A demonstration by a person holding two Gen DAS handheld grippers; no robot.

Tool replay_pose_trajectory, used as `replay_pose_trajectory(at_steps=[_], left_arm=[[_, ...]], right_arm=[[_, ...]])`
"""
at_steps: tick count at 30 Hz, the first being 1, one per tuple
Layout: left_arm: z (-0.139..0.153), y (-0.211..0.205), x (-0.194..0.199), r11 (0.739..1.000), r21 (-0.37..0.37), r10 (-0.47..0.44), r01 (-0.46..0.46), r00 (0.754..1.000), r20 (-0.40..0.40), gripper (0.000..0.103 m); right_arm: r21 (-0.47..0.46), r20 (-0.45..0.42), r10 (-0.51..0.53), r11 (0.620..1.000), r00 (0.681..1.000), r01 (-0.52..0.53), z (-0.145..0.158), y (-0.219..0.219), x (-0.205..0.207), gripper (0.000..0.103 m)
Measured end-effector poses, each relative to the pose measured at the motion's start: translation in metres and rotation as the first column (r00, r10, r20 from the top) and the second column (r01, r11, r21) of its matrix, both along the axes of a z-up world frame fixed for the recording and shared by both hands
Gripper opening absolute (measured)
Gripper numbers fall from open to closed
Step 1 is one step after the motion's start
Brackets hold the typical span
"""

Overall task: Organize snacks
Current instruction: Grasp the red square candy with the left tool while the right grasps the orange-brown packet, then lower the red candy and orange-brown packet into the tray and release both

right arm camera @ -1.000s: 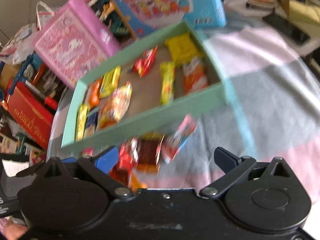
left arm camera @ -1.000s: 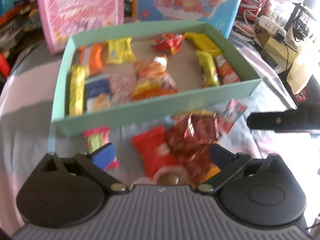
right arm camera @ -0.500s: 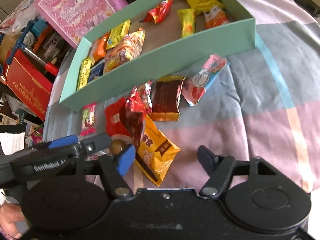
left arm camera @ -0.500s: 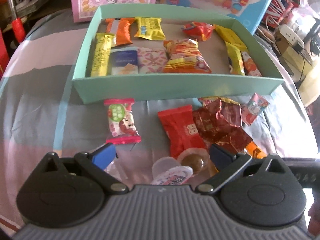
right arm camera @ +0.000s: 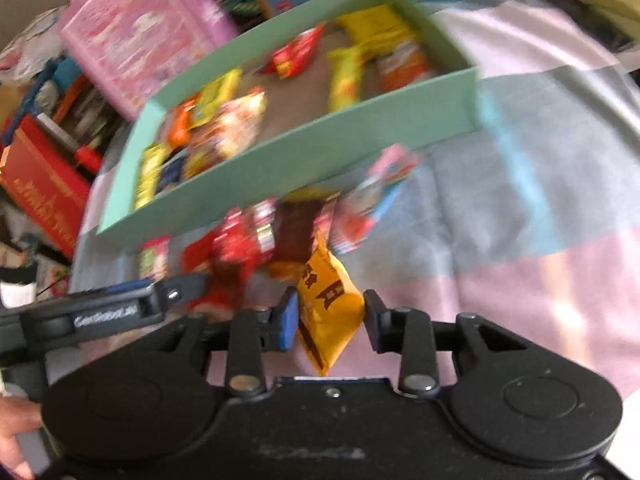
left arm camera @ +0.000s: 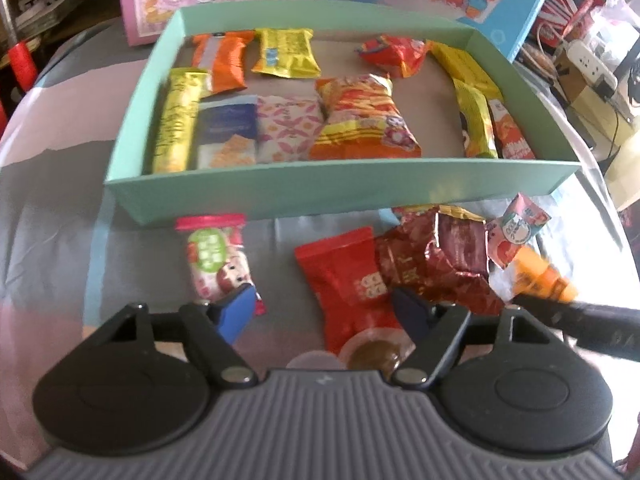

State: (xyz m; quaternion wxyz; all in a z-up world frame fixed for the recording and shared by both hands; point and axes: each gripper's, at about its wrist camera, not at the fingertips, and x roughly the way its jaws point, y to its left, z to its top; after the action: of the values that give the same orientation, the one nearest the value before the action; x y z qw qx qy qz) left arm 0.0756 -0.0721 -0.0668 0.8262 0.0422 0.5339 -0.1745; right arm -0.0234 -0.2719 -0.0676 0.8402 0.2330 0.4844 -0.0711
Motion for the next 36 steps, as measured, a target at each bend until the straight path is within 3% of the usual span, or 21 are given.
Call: replay_pose_trajectory(at_steps=[1, 5, 17, 20, 22, 36], left_arm=[[-0.002, -0.004, 0.0, 1.0, 0.0, -0.007, 0.007, 1.0, -0.001, 0.068], [-0.003, -0.019, -0.006, 0.997, 0.028, -0.071, 0.07, 0.997, 0.034, 0.036], [-0.005, -0.022, -0.006, 0.995, 0.055, -0.084, 0.082, 0.996, 0.034, 0.045], [-0.005, -0.03, -0.013, 0.989, 0.103, -0.112, 0.104, 0.991, 0.069, 0.034], [-0.003, -0.028, -0.013, 0.992, 0.079, -0.104, 0.099, 0.993, 0.059, 0.032], [0.047, -0.008, -0.011, 0.996, -0.057, -0.069, 0.075, 0.993, 0.099, 0.031]], right_arm=[[-0.001, 0.001, -0.013, 1.0, 1.0, 0.013, 0.0, -0.006, -0.001, 0.033], [0.034, 0.006, -0.02, 0.999, 1.0, 0.02, -0.005, -0.014, -0.003, 0.033], [-0.017, 0.025, 0.026, 1.0, 0.999, -0.025, -0.008, -0.004, 0.002, 0.036], [-0.025, 0.023, 0.031, 0.999, 0.999, -0.031, -0.006, -0.004, 0.002, 0.031], [-0.013, 0.024, 0.026, 1.0, 0.999, -0.025, -0.004, -0.008, 0.001, 0.027], [0.0, 0.106, 0.006, 1.0, 0.994, -0.006, 0.036, -0.025, -0.003, 0.026]])
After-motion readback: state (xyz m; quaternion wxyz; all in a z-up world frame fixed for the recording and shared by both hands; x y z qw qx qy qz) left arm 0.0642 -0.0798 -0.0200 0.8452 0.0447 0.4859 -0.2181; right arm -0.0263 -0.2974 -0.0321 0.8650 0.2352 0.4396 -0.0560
